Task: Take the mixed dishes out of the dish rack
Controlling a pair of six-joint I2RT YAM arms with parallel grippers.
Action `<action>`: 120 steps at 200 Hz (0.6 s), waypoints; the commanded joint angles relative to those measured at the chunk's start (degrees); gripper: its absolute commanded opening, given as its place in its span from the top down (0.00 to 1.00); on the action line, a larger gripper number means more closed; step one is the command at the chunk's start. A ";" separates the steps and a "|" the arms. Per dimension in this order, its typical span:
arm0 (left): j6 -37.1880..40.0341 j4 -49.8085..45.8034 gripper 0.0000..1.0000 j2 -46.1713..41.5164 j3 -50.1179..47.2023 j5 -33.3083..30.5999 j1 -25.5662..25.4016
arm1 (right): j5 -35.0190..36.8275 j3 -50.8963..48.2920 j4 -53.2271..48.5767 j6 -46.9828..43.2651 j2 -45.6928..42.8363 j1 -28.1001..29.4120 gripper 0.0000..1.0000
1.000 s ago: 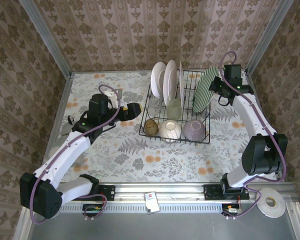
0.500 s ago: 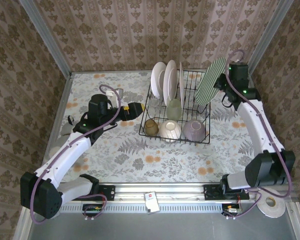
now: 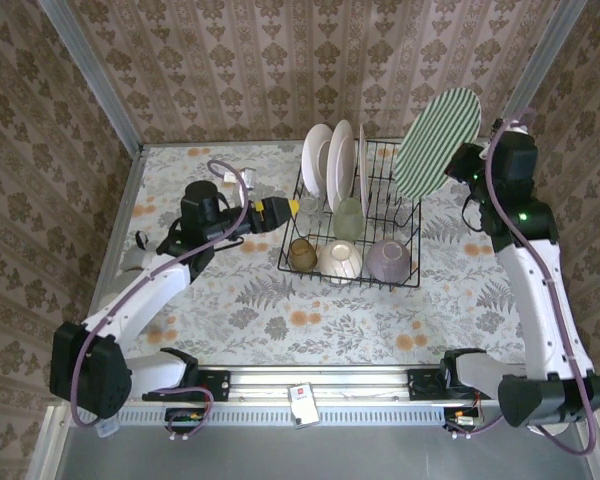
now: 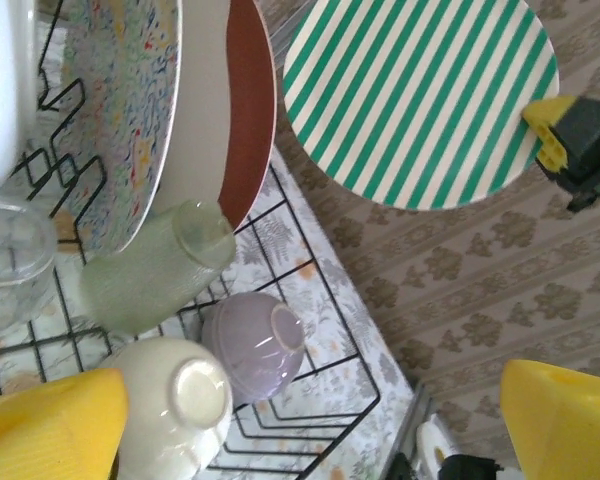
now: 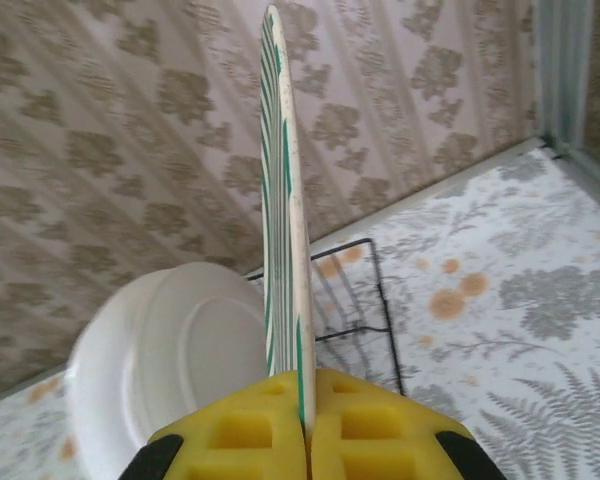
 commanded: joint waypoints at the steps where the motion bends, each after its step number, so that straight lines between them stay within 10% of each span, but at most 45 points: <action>1: -9.27 15.75 0.07 3.44 -0.20 6.96 2.15 | -11.43 2.31 2.48 4.88 -4.32 -0.10 1.00; 74: -31.37 49.31 0.14 18.56 4.51 13.77 4.47 | -37.01 -2.20 12.71 19.68 -7.10 -0.35 1.00; 120: -31.18 50.67 0.17 17.76 5.03 12.83 4.20 | -42.20 -5.95 17.39 23.93 -5.11 0.07 1.00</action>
